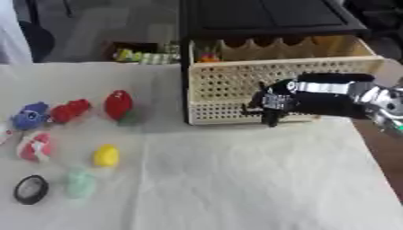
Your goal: Pick up objects from table and place into drawer.
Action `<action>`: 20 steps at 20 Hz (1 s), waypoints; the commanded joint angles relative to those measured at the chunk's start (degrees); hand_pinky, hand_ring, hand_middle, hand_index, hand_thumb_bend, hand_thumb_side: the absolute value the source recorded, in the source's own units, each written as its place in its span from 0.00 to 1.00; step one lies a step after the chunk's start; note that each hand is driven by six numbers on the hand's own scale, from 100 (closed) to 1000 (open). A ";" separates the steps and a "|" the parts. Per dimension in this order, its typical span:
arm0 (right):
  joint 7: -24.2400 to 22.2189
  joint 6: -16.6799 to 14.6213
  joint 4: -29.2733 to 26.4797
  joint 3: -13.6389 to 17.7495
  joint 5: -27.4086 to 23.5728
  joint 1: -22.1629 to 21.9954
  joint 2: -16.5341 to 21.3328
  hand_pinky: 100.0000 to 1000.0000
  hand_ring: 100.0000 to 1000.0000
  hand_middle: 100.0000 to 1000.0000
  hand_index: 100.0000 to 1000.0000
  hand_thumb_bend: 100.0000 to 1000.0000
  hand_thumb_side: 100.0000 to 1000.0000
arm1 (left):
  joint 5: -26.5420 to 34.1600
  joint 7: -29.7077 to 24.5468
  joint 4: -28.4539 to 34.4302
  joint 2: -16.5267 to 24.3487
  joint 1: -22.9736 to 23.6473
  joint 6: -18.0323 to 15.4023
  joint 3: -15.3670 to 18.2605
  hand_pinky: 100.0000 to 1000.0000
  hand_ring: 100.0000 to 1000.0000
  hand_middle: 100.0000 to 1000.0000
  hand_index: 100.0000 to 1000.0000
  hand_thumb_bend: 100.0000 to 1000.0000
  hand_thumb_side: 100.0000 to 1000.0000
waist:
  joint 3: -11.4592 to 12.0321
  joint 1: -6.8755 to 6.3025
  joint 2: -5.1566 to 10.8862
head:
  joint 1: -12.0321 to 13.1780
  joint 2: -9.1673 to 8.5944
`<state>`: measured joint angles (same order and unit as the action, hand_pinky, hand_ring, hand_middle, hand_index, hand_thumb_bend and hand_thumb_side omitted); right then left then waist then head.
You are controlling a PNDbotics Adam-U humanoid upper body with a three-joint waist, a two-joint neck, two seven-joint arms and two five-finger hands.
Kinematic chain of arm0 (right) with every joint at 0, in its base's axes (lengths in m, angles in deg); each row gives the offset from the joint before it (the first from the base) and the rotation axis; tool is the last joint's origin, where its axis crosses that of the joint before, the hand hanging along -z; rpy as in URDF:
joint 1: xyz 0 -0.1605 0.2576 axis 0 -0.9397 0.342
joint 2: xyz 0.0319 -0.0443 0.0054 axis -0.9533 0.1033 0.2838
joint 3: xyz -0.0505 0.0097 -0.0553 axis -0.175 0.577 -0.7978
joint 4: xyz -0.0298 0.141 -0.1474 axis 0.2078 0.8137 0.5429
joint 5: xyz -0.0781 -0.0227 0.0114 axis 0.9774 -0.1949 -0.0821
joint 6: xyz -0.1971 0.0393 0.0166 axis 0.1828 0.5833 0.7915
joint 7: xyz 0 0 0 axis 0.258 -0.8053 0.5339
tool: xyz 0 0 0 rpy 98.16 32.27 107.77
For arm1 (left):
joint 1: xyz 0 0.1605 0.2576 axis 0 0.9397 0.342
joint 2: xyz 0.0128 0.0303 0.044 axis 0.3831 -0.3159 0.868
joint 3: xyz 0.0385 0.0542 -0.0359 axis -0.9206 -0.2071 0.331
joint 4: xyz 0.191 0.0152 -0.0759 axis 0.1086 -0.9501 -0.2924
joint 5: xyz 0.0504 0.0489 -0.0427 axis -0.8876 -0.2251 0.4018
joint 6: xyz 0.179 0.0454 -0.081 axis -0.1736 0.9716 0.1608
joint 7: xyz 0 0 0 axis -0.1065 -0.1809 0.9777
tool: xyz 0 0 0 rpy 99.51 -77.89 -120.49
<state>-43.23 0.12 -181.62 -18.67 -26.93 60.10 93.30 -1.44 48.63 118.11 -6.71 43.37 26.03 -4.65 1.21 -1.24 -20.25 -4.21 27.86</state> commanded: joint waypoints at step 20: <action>0.51 -4.41 11.65 -0.48 3.74 5.43 -3.65 0.81 0.66 0.71 0.85 0.00 1.00 | -0.09 -0.68 1.08 -0.64 -0.19 0.48 0.39 0.43 0.59 0.66 0.84 0.00 0.97 | 0.45 0.17 0.60 | 0.18 -1.19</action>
<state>-42.83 -3.71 -169.18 -20.25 -23.20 64.90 87.46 -1.43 48.07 118.11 -7.65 43.47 26.51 -4.57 1.62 -1.22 -20.60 -4.13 27.35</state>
